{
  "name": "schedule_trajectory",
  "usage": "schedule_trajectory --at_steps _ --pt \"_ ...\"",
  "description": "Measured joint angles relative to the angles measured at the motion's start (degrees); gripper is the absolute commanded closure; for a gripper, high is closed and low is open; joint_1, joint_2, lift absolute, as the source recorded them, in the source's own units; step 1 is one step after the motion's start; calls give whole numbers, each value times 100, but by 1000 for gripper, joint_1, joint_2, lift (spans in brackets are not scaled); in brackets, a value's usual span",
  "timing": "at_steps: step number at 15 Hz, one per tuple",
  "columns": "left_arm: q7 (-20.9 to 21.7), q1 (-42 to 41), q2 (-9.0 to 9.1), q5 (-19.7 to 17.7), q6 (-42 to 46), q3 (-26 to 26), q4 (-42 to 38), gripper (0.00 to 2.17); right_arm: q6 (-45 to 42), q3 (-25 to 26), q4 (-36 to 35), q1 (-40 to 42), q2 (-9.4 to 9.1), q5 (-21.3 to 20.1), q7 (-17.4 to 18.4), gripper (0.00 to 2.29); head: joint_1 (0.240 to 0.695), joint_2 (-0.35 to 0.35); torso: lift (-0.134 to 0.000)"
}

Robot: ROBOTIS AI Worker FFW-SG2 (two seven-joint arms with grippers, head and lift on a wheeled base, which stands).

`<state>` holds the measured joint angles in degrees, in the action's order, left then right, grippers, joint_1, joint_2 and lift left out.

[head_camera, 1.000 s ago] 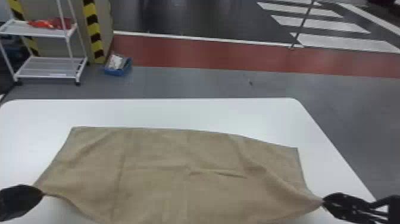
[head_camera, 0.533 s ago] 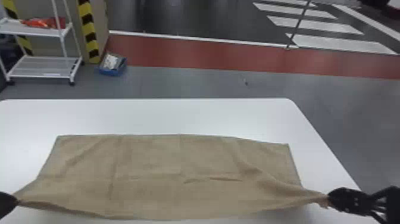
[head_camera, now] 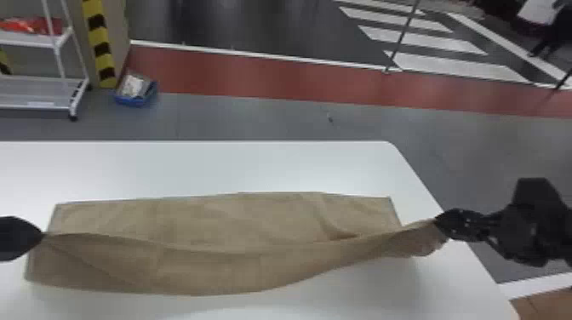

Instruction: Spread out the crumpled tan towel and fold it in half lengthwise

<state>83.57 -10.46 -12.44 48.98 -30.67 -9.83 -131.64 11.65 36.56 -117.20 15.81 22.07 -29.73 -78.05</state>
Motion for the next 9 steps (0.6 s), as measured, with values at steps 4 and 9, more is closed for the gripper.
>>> schedule_trajectory --at_steps 4,9 --pt "-61 560 0 246 -127 434 712 1420 36 -602 434 -447 148 -596 0 1322 695 -252 -124" --pt "-183 1101 38 444 -140 621 1398 1416 508 -1033 1302 -1275 421 -942 0 1322 695 -258 -124"
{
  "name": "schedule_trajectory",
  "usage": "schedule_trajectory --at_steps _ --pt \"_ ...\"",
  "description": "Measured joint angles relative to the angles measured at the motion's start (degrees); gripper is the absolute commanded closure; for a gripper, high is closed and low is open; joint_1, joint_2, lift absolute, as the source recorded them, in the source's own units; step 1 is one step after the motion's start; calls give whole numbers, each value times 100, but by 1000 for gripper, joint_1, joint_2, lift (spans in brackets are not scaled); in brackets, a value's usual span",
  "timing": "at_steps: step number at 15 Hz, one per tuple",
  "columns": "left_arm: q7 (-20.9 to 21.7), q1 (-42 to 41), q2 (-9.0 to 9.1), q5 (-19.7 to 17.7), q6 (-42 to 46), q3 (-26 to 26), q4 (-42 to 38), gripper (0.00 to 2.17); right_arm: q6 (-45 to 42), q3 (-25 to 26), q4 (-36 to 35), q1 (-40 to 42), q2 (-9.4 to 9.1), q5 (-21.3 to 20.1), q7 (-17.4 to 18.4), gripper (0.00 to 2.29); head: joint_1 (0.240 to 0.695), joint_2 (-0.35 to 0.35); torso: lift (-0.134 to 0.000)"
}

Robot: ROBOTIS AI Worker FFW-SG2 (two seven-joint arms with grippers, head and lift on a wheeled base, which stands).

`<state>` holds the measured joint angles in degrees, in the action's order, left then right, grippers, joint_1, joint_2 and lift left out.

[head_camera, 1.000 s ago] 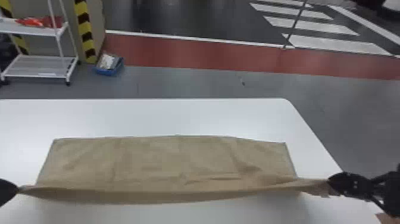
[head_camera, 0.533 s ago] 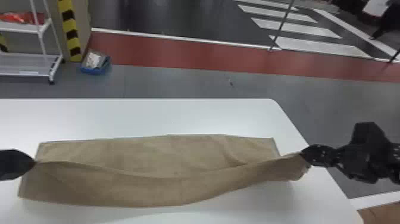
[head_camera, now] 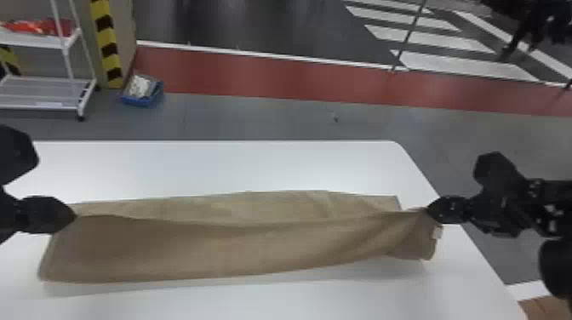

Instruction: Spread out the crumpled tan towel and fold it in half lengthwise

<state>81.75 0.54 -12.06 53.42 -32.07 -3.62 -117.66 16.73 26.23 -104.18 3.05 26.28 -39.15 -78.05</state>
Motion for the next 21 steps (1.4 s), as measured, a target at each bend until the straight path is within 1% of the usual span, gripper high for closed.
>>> schedule_trajectory --at_steps 2,5,7,10,13,14,15,18,21 --pt "-129 215 7 45 -20 27 325 1416 100 -264 394 -374 70 -202 0 1322 695 -247 -124" --pt "-456 382 15 54 -41 28 639 1420 110 -708 671 -705 79 -384 0 1322 695 -214 -124" --pt "-513 463 14 53 -41 24 732 1420 94 -925 800 -895 61 -432 0 1322 695 -187 -124" --pt "-513 506 12 46 -41 6 778 1416 17 -1172 994 -1060 26 -568 0 1322 695 -172 -124" --pt "-635 506 11 47 -25 19 909 1416 -121 -1376 1176 -1075 -48 -822 0 1318 695 -157 -124" --pt "-659 513 13 47 -24 30 952 1420 -147 -1406 1214 -1076 -85 -874 0 1085 695 -154 -124" --pt "-666 527 16 47 -24 44 988 1420 -142 -1413 1233 -1077 -137 -905 0 920 695 -152 -124" --pt "-685 568 19 51 -24 70 1071 1420 -6 -1352 1256 -1113 -246 -914 0 576 695 -149 -124" --pt "-716 609 18 49 -19 88 1155 1420 83 -1239 1284 -1148 -278 -888 0 576 695 -154 -124"
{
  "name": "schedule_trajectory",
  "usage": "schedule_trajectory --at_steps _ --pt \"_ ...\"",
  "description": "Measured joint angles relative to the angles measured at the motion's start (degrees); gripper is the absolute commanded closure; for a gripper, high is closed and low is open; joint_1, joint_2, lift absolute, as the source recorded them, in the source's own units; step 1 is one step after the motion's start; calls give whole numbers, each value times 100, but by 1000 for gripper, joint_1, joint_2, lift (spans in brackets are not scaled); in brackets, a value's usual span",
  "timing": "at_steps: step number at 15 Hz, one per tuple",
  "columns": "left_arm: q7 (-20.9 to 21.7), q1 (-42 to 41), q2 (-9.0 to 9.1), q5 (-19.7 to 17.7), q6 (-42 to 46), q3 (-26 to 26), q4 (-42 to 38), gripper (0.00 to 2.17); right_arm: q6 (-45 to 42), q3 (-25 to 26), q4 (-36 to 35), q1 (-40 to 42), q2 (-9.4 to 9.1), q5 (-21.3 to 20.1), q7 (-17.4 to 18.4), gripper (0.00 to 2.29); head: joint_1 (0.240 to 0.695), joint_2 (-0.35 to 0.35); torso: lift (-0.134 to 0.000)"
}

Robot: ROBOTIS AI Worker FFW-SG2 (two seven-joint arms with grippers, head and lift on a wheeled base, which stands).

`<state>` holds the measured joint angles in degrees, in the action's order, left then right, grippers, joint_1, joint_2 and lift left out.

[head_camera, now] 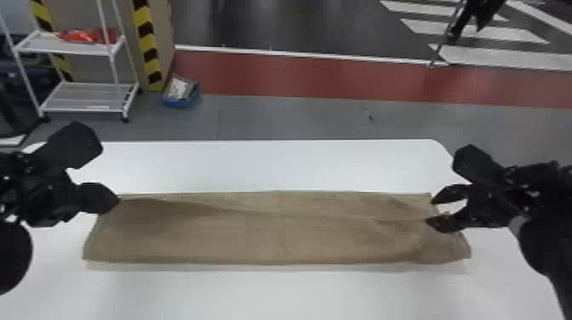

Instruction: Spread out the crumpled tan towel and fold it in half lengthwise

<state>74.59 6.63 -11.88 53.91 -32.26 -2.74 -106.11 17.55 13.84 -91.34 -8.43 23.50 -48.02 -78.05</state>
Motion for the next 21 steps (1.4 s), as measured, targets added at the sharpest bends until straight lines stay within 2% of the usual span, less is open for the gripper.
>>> schedule_trajectory --at_steps 6,12,21 --pt "-73 34 -7 -28 39 -4 123 1420 26 183 318 -66 125 -44 0 586 695 -181 -124" --pt "-103 40 -10 -53 100 -7 180 1420 15 556 1086 -404 225 -40 0 589 695 -227 -124" --pt "-94 0 -7 -85 123 -16 162 1420 102 543 1347 -548 120 41 0 586 695 -225 -124"
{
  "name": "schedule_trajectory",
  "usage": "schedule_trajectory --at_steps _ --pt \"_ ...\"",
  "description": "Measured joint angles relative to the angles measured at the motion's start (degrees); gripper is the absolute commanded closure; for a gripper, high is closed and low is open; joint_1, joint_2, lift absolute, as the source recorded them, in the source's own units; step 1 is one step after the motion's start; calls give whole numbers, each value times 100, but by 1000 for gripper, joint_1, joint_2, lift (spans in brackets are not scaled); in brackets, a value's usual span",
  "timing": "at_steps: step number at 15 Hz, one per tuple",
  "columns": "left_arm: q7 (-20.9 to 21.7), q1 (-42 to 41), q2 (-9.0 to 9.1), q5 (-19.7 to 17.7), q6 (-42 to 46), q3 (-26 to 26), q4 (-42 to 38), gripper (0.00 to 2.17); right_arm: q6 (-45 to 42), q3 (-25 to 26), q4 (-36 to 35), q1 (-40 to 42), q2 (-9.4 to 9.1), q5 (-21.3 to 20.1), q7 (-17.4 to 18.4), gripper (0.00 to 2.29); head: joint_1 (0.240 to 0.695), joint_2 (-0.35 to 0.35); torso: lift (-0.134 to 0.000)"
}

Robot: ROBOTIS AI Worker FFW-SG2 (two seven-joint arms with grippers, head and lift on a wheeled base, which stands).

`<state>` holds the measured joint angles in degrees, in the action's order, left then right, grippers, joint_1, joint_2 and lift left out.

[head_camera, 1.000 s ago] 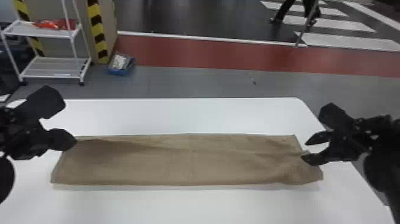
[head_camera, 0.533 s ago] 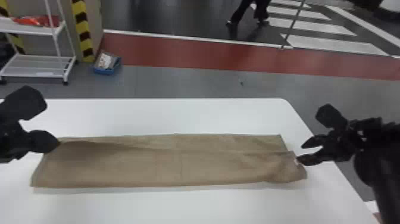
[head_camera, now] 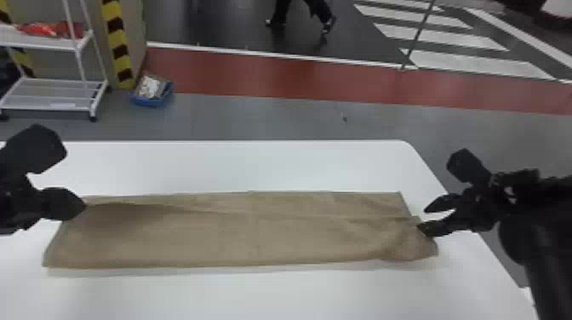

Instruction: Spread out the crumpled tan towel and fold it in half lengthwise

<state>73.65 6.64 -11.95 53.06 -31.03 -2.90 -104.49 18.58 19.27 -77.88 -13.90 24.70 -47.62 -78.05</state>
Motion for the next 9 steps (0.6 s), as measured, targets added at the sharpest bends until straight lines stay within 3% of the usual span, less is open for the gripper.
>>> schedule_trajectory --at_steps 8,9 --pt "-10 -31 -5 -43 159 -9 -10 1420 12 -201 246 -129 -80 -84 0 589 695 -211 -124" --pt "-9 -31 -12 -56 165 -7 -9 1420 39 -217 289 -155 -80 -101 0 670 695 -212 -124"
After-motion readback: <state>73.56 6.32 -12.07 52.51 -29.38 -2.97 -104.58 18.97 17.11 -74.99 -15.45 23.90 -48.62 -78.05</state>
